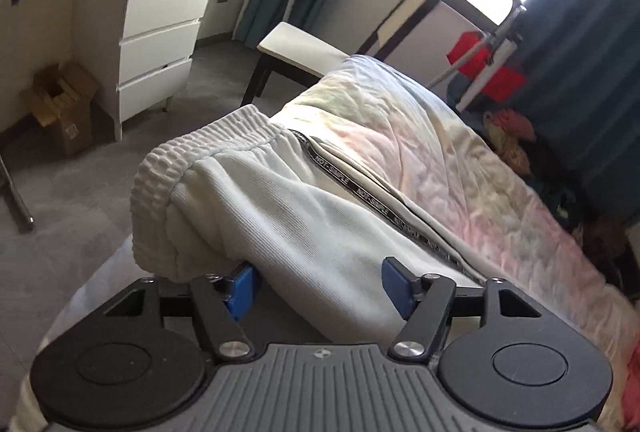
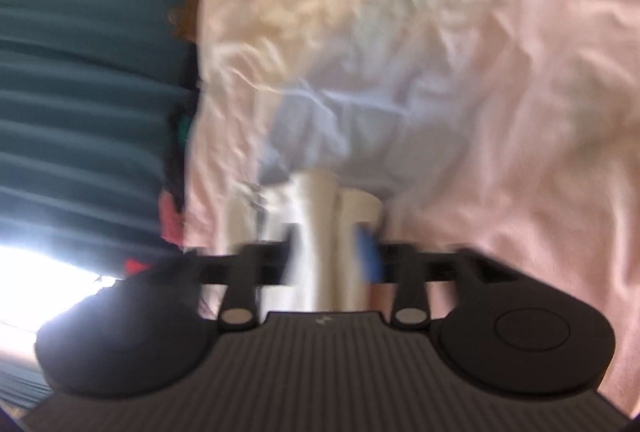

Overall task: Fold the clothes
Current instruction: 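Open both tools and release the folded sweatpants, then grasp the folded leg with the right tool and press it into place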

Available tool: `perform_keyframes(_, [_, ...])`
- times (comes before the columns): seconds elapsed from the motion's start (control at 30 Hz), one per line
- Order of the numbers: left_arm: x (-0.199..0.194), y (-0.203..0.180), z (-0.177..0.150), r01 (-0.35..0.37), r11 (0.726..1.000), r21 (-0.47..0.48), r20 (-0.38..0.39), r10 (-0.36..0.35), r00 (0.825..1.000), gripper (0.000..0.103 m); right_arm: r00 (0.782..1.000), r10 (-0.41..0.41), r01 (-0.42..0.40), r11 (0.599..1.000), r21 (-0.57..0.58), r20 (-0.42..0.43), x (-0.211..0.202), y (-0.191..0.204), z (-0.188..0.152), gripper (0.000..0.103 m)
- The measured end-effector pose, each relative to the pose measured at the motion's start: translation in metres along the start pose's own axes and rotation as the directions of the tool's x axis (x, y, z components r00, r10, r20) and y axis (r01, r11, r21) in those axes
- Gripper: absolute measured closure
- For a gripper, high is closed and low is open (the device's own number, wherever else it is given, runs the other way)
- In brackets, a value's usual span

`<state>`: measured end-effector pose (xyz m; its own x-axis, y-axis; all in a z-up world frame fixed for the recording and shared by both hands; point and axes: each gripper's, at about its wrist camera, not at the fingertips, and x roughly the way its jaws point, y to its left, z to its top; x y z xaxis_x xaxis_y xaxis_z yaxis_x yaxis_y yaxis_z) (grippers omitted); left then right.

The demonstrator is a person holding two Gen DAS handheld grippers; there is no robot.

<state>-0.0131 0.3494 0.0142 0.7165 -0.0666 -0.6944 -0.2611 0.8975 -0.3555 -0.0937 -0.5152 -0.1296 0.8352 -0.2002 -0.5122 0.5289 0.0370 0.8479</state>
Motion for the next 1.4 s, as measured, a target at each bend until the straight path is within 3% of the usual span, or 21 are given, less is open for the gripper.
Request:
perform_keyframes(0.07, [-0.011,-0.021,-0.007,0.010,0.996,0.086,0.018,-0.012,1.000,0.023,0.999,0.044,-0.044,0.999,-0.017,0.007,0.000,0.004,-0.001,0.023])
perform_keyframes(0.17, [-0.012,-0.070,-0.021,0.054,0.981,0.187,0.038,-0.062,0.997,0.023,0.990,0.114,-0.116,0.993,-0.018,-0.086,0.011,0.007,-0.004,0.023])
perform_keyframes(0.33, [-0.005,-0.155,-0.050,0.132,0.933,0.336,0.046,-0.156,0.987,0.022,0.971,0.145,-0.148,0.989,-0.004,-0.193,0.036,0.010,-0.011,0.033])
perform_keyframes(0.5, [0.044,-0.245,-0.092,0.227,0.910,0.346,-0.036,-0.229,0.973,0.019,0.967,0.103,-0.111,0.994,-0.022,-0.233,0.045,0.008,-0.015,0.065])
perform_keyframes(0.63, [0.085,-0.298,-0.129,0.254,0.903,0.347,-0.049,-0.253,0.966,0.019,0.970,0.056,-0.067,0.997,-0.042,-0.237,0.050,0.003,-0.015,0.068])
perform_keyframes(0.73, [0.111,-0.315,-0.155,0.254,0.894,0.368,-0.046,-0.255,0.966,0.019,0.969,0.027,-0.035,0.999,-0.029,-0.244,0.052,-0.005,-0.012,0.068])
perform_keyframes(0.87, [0.139,-0.309,-0.173,0.211,0.915,0.343,-0.053,-0.206,0.977,0.019,0.967,0.006,-0.007,1.000,-0.002,-0.254,0.051,-0.015,-0.012,0.066])
perform_keyframes(1.03, [0.147,-0.304,-0.173,0.186,0.913,0.363,-0.036,-0.185,0.982,0.018,0.960,0.042,-0.042,0.999,0.006,-0.276,0.067,-0.016,-0.011,0.066])
perform_keyframes(1.17, [0.152,-0.302,-0.173,0.183,0.908,0.376,-0.031,-0.185,0.982,0.017,0.968,0.024,-0.034,0.999,-0.037,-0.250,0.079,-0.012,-0.011,0.066])
perform_keyframes(1.23, [0.156,-0.302,-0.172,0.199,0.909,0.367,-0.050,-0.194,0.980,0.015,0.981,-0.021,0.001,0.995,-0.101,-0.193,0.080,-0.003,-0.012,0.069])
perform_keyframes(1.4, [0.161,-0.299,-0.168,0.229,0.911,0.343,-0.075,-0.216,0.973,0.014,0.991,-0.082,0.053,0.967,-0.248,-0.105,0.083,0.015,-0.016,0.094])
